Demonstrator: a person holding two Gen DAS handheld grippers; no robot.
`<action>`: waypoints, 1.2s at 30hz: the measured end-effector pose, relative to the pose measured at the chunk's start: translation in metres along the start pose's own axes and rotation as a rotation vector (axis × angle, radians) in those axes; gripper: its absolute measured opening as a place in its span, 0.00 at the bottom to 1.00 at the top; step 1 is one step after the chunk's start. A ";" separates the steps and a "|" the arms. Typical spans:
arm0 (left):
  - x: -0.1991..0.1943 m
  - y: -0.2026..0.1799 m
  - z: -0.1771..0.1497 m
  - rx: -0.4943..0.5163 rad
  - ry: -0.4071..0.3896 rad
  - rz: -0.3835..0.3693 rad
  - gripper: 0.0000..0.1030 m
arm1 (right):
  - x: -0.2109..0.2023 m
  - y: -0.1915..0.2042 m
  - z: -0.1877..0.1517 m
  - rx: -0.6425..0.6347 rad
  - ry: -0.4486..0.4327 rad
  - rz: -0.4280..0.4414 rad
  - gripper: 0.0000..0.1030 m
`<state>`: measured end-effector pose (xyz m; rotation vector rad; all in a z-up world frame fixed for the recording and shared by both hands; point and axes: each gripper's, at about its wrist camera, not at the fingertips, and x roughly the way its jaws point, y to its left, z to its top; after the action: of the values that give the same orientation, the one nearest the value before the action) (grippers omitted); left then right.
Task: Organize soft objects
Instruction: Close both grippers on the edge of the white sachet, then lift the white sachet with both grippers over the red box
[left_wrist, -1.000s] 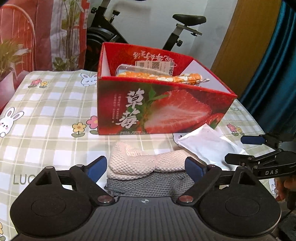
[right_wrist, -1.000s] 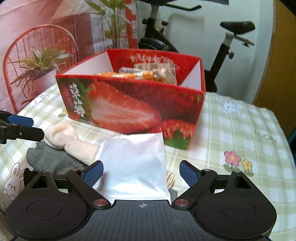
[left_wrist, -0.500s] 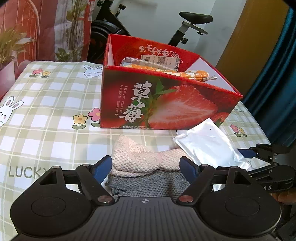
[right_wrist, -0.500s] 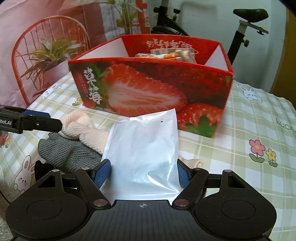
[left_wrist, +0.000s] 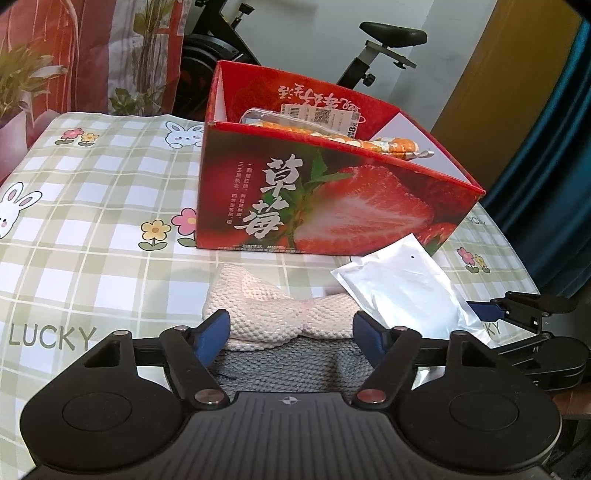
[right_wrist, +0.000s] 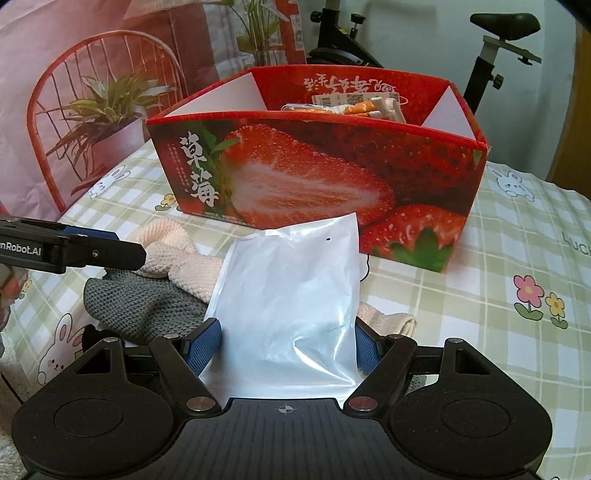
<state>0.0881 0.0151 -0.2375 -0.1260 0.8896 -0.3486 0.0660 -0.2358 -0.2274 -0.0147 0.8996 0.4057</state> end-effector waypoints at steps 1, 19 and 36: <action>0.001 -0.001 0.000 0.004 0.002 -0.001 0.70 | 0.000 0.000 0.000 0.002 0.000 0.001 0.70; 0.012 -0.032 0.026 0.030 0.001 -0.084 0.62 | -0.017 -0.033 -0.004 0.043 -0.047 0.052 0.57; 0.064 -0.051 0.003 0.018 0.161 -0.167 0.55 | -0.009 -0.034 -0.016 -0.006 -0.050 0.117 0.45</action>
<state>0.1150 -0.0545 -0.2696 -0.1576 1.0374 -0.5278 0.0607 -0.2732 -0.2360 0.0425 0.8526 0.5157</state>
